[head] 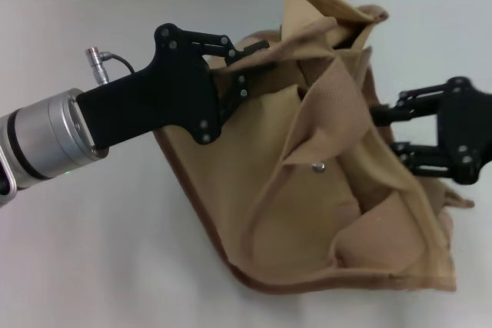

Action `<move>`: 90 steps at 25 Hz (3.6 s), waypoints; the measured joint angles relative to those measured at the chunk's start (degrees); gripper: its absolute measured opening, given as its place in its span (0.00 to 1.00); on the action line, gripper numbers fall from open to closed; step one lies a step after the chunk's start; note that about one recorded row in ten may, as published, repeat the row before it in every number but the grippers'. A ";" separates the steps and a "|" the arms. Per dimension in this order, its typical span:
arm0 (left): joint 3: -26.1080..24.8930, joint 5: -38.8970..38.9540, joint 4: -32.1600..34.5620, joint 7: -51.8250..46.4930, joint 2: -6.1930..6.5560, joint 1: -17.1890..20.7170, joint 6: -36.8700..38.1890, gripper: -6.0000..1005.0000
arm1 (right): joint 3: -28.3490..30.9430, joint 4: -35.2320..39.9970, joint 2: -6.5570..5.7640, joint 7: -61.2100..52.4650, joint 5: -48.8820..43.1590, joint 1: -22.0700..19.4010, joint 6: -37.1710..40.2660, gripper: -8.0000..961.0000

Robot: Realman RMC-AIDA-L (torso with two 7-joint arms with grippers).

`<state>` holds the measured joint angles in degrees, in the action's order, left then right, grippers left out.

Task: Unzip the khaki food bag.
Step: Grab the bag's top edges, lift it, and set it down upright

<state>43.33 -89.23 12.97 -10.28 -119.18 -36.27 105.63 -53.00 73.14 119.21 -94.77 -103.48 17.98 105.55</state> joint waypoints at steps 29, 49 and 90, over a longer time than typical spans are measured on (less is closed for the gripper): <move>0.71 -0.31 -0.14 0.00 0.00 -0.54 0.07 0.06 | -15.84 3.44 0.25 0.30 -2.46 1.77 -9.52 0.31; 0.69 -0.07 -0.14 -0.07 -0.01 -0.57 0.07 0.06 | -16.29 5.62 0.13 -1.78 -2.49 -0.05 -8.89 0.08; 0.26 0.81 -0.22 -0.09 0.00 -1.01 -0.34 0.06 | -6.01 9.52 0.16 -5.77 -11.60 -7.02 5.06 0.04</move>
<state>43.59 -88.41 12.74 -10.37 -119.18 -37.28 105.29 -59.01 82.66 119.38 -100.54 -115.08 10.96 110.61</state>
